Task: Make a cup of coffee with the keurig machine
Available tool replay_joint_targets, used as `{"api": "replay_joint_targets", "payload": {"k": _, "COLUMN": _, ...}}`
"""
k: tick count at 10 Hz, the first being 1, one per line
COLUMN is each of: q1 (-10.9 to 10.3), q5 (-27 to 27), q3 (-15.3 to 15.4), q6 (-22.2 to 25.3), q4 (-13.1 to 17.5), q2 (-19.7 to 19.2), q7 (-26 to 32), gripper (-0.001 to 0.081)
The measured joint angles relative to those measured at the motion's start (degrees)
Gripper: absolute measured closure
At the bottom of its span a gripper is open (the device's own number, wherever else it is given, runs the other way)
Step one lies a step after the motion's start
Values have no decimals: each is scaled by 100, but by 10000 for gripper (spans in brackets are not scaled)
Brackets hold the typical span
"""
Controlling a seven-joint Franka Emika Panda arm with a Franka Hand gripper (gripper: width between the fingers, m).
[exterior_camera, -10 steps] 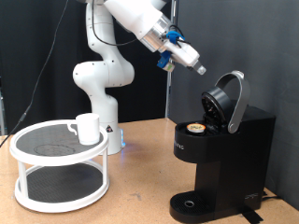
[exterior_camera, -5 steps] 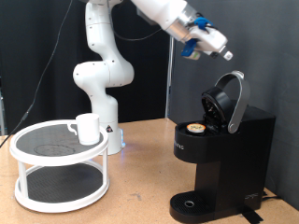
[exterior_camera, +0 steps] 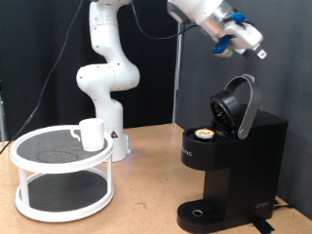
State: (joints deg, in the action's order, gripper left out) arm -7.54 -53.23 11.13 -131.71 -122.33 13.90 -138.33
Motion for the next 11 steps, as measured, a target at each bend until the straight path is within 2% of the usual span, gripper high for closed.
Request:
{"api": "replay_joint_targets", "payload": {"k": 3, "q1": -20, "q5": 604, "q3": 415, "q6": -10, "q4": 421, "q2": -381, "q7": -568, "gripper": 72}}
{"api": "replay_joint_targets", "payload": {"k": 5, "q1": -19, "q5": 962, "q3": 567, "q6": -105, "q4": 591, "q2": -594, "q7": -793, "gripper": 100}}
{"api": "replay_joint_targets", "payload": {"k": 6, "q1": -15, "q5": 1076, "q3": 577, "q6": -110, "q4": 609, "q2": -633, "q7": -807, "gripper": 280}}
{"api": "replay_joint_targets", "payload": {"k": 7, "q1": 0, "q5": 1109, "q3": 568, "q6": -105, "q4": 602, "q2": -637, "q7": -772, "gripper": 280}}
{"api": "replay_joint_targets", "payload": {"k": 8, "q1": 22, "q5": 1110, "q3": 539, "q6": -83, "q4": 581, "q2": -632, "q7": -694, "gripper": 462}}
{"api": "replay_joint_targets", "payload": {"k": 9, "q1": 55, "q5": 1111, "q3": 496, "q6": -36, "q4": 533, "q2": -622, "q7": -610, "gripper": 598}}
{"api": "replay_joint_targets", "payload": {"k": 10, "q1": 85, "q5": 1111, "q3": 448, "q6": -3, "q4": 470, "q2": -611, "q7": -534, "gripper": 598}}
{"api": "replay_joint_targets", "payload": {"k": 11, "q1": 127, "q5": 1145, "q3": 410, "q6": 17, "q4": 387, "q2": -605, "q7": -488, "gripper": 753}}
